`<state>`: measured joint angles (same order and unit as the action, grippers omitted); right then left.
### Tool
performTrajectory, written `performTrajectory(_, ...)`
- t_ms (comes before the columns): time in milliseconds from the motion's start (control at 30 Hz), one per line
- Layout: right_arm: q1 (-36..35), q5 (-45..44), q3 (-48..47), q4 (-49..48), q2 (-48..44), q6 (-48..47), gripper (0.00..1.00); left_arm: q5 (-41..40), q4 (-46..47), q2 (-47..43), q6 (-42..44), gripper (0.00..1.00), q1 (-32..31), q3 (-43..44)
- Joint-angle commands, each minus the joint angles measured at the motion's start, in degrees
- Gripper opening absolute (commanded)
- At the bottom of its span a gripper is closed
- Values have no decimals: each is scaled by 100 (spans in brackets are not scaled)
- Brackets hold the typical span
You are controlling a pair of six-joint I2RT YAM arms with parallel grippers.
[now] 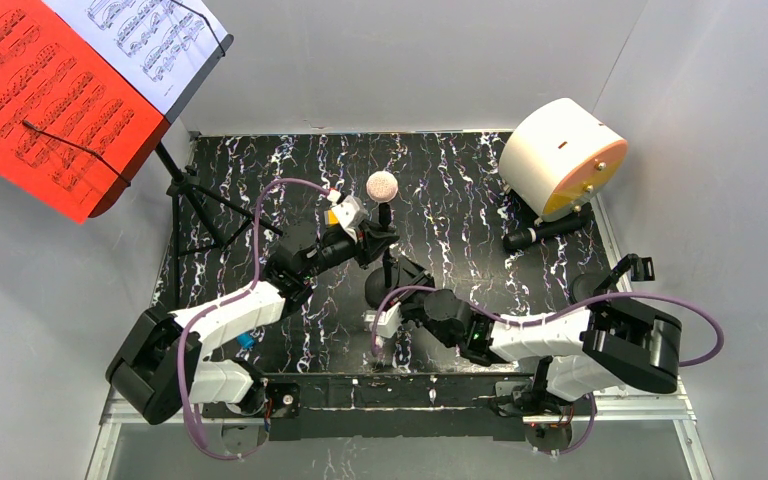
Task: Pack up the instrument practice props
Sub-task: Unscrew the knob on the microphone stand.
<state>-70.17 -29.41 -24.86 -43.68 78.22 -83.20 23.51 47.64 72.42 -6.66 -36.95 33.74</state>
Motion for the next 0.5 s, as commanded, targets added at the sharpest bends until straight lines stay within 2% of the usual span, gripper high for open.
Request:
performTrajectory(0, -120, -327, 122, -621, -25, -404, 2, -224, 29, -54, -13, 0, 162, 240)
performTrajectory(67, -132, -356, -25, -247, -195, 228, 15, -211, 22, -106, 63, 0, 162, 215)
performTrajectory(133, -137, -389, -375, 1009, -479, 1386, 35, -198, 27, -146, 107, 0, 170, 204)
performTrajectory(167, -135, -399, -518, 1381, -577, 1997, 40, -189, 22, -161, 118, 0, 170, 193)
performTrajectory(267, -126, -273, -751, 2111, -934, 3430, 55, -155, 23, -176, 182, 0, 179, 185)
performTrajectory(333, -84, -15, -875, 2586, -1189, 4639, 61, -151, 18, -178, 226, 0, 194, 175)
performTrajectory(467, 117, 461, -835, 2825, -1691, 6591, 80, -113, 17, -174, 264, 0, 206, 177)
